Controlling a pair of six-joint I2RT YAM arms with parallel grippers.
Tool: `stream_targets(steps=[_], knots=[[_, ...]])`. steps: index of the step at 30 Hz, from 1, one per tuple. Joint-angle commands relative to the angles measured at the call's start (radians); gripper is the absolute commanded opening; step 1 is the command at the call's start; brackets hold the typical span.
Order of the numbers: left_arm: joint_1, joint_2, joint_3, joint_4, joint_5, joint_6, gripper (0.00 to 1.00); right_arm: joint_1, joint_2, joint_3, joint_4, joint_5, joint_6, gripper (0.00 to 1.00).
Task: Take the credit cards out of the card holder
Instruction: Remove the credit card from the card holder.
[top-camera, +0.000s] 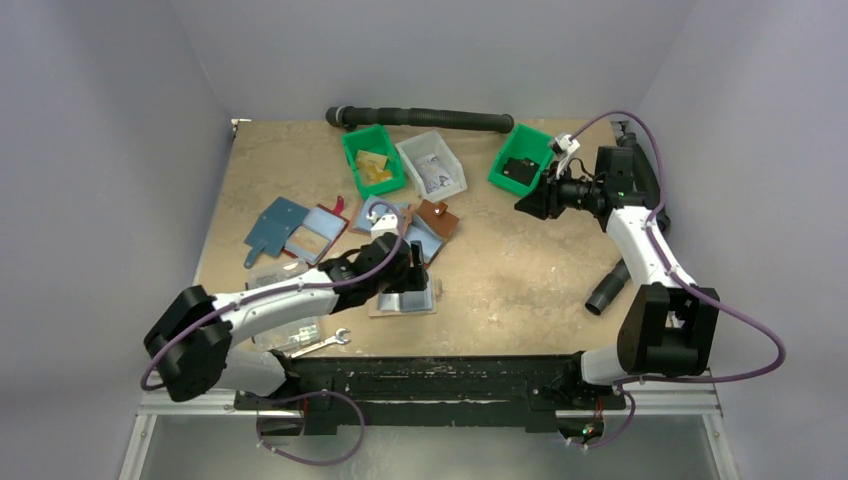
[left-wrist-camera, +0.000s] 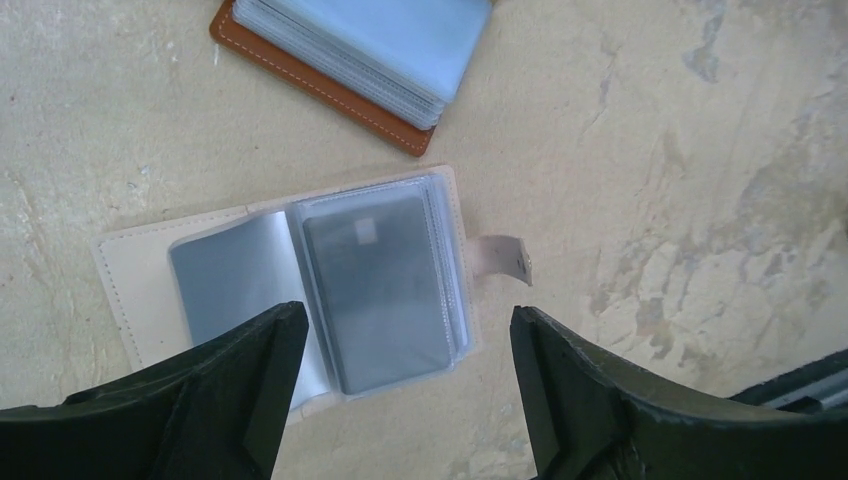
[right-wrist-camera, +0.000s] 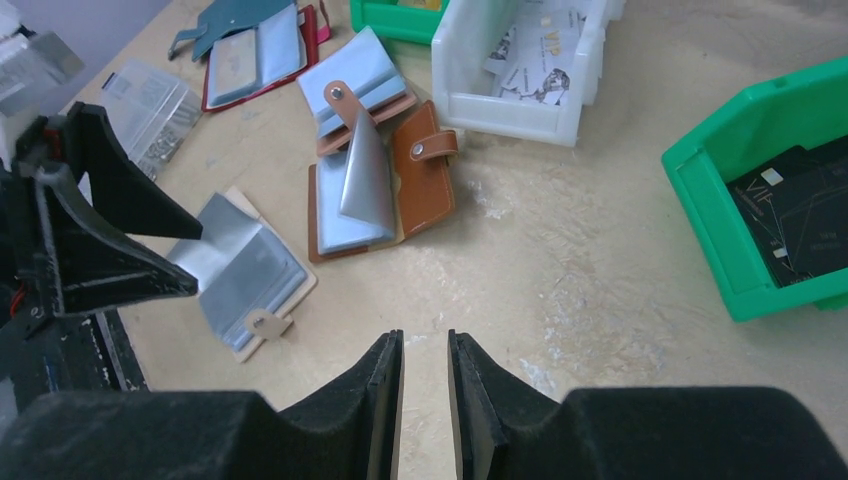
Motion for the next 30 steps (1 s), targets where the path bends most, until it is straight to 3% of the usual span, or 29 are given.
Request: stream_targets(steps=[1, 8, 14, 18, 30], knots=[[-0.073, 0.117, 0.154, -0.184, -0.188, -0.037, 0.77, -0.002, -0.013, -0.011, 0.048, -0.046, 0.005, 0.30], [-0.122, 0.302, 0.304, -0.322, -0.231, -0.043, 0.70, -0.002, -0.009, -0.014, 0.050, -0.045, 0.005, 0.30], [-0.135, 0.336, 0.318, -0.323, -0.224, -0.033, 0.67, -0.002, -0.008, -0.016, 0.049, -0.046, 0.002, 0.30], [-0.134, 0.347, 0.321, -0.317, -0.206, -0.023, 0.57, -0.002, -0.006, -0.014, 0.043, -0.049, -0.004, 0.30], [-0.134, 0.381, 0.313, -0.319, -0.199, -0.024, 0.57, -0.002, -0.009, -0.016, 0.036, -0.060, -0.009, 0.30]])
